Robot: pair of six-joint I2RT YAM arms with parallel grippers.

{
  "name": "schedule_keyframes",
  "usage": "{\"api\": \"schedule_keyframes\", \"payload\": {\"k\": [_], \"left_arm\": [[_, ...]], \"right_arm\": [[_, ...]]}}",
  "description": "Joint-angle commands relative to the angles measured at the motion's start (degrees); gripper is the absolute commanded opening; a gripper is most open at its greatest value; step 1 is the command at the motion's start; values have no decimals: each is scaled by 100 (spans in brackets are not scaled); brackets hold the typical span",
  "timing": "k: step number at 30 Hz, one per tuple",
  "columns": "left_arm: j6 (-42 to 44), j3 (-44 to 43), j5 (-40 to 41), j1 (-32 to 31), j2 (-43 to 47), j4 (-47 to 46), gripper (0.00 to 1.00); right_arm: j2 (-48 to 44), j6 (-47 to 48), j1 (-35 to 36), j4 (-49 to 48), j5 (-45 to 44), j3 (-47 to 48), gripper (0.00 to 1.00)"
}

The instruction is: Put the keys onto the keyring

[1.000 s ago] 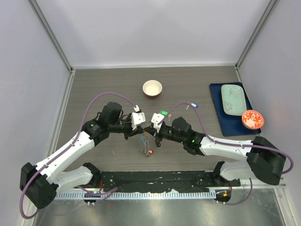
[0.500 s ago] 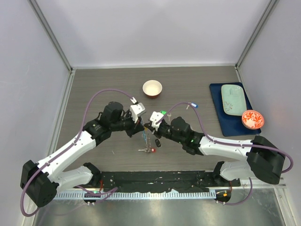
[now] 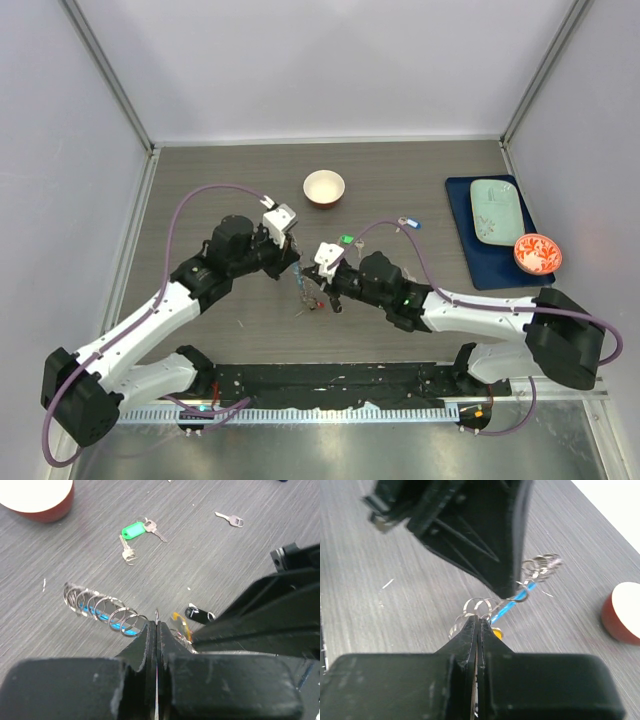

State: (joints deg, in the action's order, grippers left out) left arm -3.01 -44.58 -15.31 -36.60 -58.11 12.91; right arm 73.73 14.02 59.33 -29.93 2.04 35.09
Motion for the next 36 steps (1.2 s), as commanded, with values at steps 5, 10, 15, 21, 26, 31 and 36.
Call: {"api": "schedule_keyframes", "payload": {"k": [5,10,15,21,26,31,36], "left_arm": [[519,-244,-165,30,-43,-483,0],[1370,-323,-376,30,1,-114,0],[2418,-254,-534,30,124,326,0],[2796,-95,-1175,30,387,283,0],[3051,-42,-1527,30,493,318,0],[3174,-42,-1677,30,502,406,0],[3210,-69,-1773,30,467,467,0]], "right_arm": [[-342,4,70,-197,-81,6,1],[-474,13,-26,-162,-187,-37,1],[-667,-110,-211,-214,295,-142,1],[-843,-207,-387,-434,920,-292,1],[-843,-189,-405,-478,1325,-301,1],[-931,-180,-405,-522,1272,-336,1],[-984,-172,-405,-531,1158,-363,1]]}}
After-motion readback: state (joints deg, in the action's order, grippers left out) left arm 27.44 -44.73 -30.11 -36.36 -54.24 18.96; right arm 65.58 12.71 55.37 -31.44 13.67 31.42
